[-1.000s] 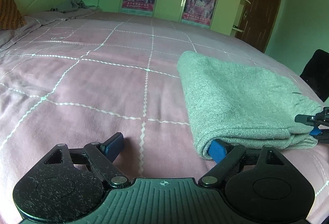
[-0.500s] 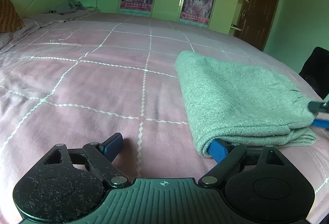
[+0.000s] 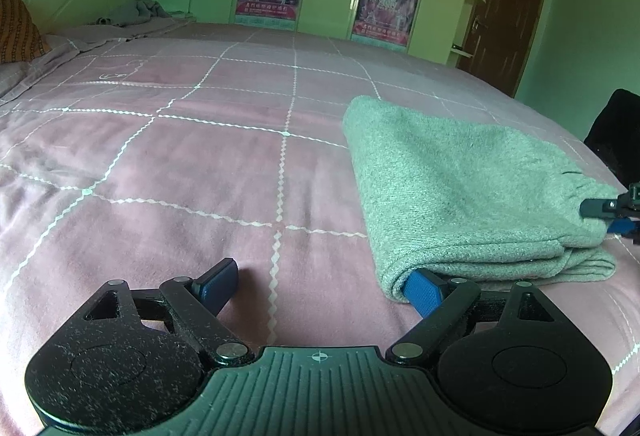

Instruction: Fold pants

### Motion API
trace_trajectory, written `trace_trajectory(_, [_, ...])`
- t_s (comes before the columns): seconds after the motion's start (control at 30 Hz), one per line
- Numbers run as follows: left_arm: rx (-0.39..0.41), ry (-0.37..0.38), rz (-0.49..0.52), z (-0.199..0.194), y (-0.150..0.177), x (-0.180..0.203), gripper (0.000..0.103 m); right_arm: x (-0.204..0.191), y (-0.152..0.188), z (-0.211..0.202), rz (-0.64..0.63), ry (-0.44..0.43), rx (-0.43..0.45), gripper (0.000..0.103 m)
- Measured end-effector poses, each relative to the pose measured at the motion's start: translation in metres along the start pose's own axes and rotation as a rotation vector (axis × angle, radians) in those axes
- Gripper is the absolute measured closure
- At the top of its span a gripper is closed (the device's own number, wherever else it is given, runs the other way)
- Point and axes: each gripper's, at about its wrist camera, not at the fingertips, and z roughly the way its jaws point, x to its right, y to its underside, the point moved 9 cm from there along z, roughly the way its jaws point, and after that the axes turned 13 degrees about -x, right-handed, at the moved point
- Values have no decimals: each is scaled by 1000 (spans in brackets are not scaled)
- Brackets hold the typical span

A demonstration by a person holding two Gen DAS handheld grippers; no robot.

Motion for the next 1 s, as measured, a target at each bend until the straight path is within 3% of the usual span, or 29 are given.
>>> trace_trajectory(0.1, [4,-13,5,0,1,0,15,-5,-8,-9,-29,-33,57,79])
trace_trajectory(0.2, [17,-15,10,-1,0,1,15,-18,-20,-44,-52,-123,208,80])
trace_trajectory(0.27, [8,-16,8,2,1,1,14,-16,-23,-51,-31,-137,244,80])
trace_trajectory(0.33, [3,-13,15,3,1,2,13,-1,-11,-27,-21,-49,176,80])
trace_trajectory(0.37, [0,-14,19,4,2,3,13,16,-1,-4,35,-14,90,81])
trace_trajectory(0.4, [-10,-12,20,5,3,4,12,27,4,6,88,-32,67,81])
trace_trajectory(0.6, [-6,-22,29,5,4,5,12,12,-3,-15,1,-12,161,80])
trace_trajectory(0.73, [-10,-24,30,6,4,5,12,25,11,11,25,4,64,79])
trace_trajectory(1.0, [-12,-29,33,6,3,6,12,19,12,2,-31,20,59,75])
